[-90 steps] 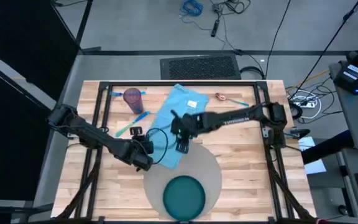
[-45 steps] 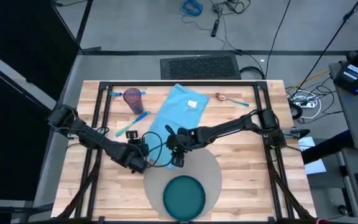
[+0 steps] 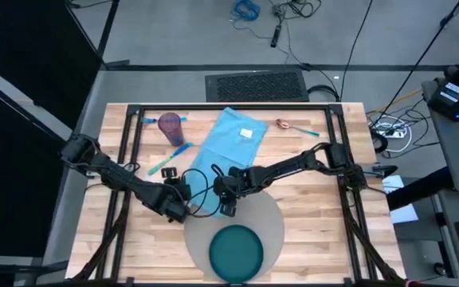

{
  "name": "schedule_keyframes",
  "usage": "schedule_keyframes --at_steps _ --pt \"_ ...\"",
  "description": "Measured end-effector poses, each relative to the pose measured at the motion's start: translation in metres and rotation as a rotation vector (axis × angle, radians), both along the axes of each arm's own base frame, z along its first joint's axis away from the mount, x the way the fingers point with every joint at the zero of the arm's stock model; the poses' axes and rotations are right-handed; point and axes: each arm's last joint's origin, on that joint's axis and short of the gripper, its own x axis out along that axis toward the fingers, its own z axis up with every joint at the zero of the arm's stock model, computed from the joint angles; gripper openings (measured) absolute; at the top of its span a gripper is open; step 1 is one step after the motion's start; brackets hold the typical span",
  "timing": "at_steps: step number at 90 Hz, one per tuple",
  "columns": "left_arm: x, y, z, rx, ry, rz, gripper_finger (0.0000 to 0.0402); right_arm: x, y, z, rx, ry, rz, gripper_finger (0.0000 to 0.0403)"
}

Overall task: Set table place
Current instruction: Fold the blue napkin

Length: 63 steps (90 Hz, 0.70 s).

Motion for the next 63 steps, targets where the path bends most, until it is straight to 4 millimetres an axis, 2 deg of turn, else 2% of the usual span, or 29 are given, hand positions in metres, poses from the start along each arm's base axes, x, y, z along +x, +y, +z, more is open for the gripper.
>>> schedule_keyframes --at_steps 44,63 --pt "0.001 0.0 0.0 -0.005 -0.004 -0.001 0.0109 -0.006 0.002 -0.002 -0.076 0.053 -0.029 0.0157" --pt "0.001 0.0 0.0 -0.006 -0.005 -0.001 0.0109 -0.008 0.003 0.014 -0.055 0.017 -0.014 0.0157"
